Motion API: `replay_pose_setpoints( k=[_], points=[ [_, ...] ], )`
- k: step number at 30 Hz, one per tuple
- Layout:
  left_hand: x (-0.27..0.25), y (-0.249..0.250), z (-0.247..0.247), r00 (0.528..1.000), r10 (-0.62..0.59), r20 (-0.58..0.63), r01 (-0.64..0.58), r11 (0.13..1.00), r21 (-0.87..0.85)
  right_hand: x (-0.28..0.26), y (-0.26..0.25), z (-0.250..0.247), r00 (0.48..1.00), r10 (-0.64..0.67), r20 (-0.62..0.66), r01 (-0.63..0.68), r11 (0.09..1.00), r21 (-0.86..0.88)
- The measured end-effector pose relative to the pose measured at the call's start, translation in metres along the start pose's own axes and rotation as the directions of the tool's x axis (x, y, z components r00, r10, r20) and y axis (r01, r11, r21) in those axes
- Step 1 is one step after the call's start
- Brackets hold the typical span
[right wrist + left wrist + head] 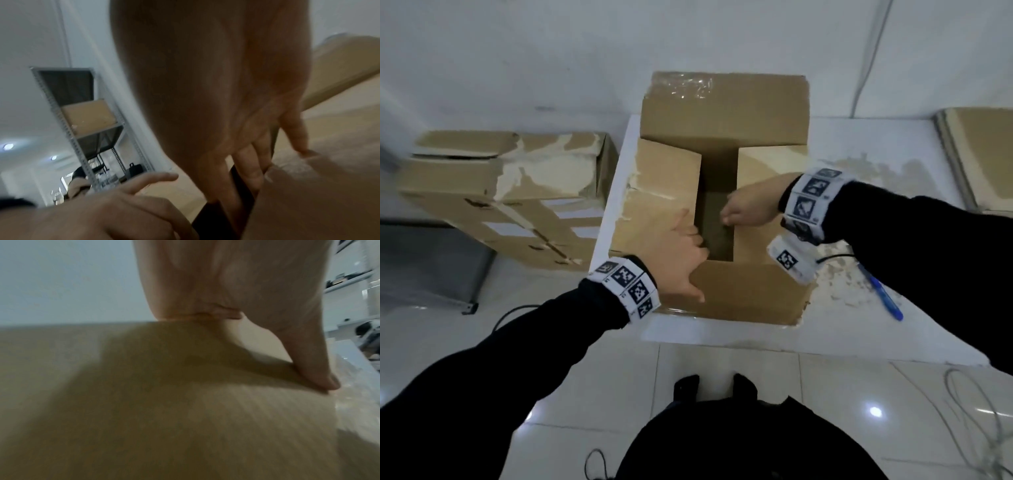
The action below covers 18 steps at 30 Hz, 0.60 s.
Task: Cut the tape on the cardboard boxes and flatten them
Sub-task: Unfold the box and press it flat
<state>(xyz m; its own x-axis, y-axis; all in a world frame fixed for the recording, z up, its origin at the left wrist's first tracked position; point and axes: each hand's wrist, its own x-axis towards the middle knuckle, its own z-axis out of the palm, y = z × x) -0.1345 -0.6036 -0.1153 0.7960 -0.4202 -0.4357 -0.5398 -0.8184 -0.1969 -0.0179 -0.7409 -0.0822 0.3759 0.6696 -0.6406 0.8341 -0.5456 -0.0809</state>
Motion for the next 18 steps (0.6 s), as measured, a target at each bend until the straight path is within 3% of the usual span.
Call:
replay_pose_setpoints(
  k=[1,3,5,7,9,12,14,15,16,18],
  points=[
    [-0.001,0.001,-0.001,1.0,0.002,0.004,-0.002,0.999,0.042,-0.01,-0.002,-0.003,0.997,0.048,-0.065,-0.052,0.996,-0.071],
    [-0.002,0.003,0.0,1.0,-0.002,-0.003,0.002,0.997,0.082,-0.046,0.005,-0.012,0.935,0.08,-0.347,-0.142,0.977,-0.158],
    [-0.004,0.004,0.001,1.0,-0.01,-0.024,0.013,0.995,0.096,-0.093,0.014,-0.013,0.892,0.15,-0.427,-0.241,0.956,-0.167],
    [-0.005,0.005,0.0,0.998,-0.015,-0.06,0.022,0.992,0.122,-0.14,0.025,0.009,0.879,0.351,-0.322,-0.375,0.927,-0.014],
    [-0.01,0.007,-0.003,0.997,-0.03,-0.073,0.044,0.98,0.195,-0.16,0.031,0.044,0.861,0.491,-0.13,-0.434,0.844,0.316],
    [-0.031,0.003,-0.016,0.977,-0.101,-0.186,0.147,0.955,0.256,-0.132,0.026,0.083,0.804,0.588,0.088,-0.451,0.507,0.734],
    [-0.056,-0.015,-0.027,0.903,-0.233,-0.362,0.288,0.952,0.107,-0.099,0.016,0.088,0.756,0.635,0.158,-0.396,0.252,0.883],
    [-0.069,-0.029,-0.031,0.857,-0.323,-0.401,0.362,0.932,0.023,-0.083,0.012,0.089,0.74,0.653,0.165,-0.361,0.178,0.915],
    [-0.082,-0.044,-0.031,0.817,-0.416,-0.4,0.438,0.898,-0.039,-0.072,0.007,0.088,0.718,0.68,0.147,-0.344,0.164,0.924],
    [-0.1,-0.077,-0.017,0.779,-0.569,-0.263,0.553,0.821,-0.138,-0.059,0.001,0.089,0.658,0.751,0.053,-0.302,0.198,0.933]
  ],
)
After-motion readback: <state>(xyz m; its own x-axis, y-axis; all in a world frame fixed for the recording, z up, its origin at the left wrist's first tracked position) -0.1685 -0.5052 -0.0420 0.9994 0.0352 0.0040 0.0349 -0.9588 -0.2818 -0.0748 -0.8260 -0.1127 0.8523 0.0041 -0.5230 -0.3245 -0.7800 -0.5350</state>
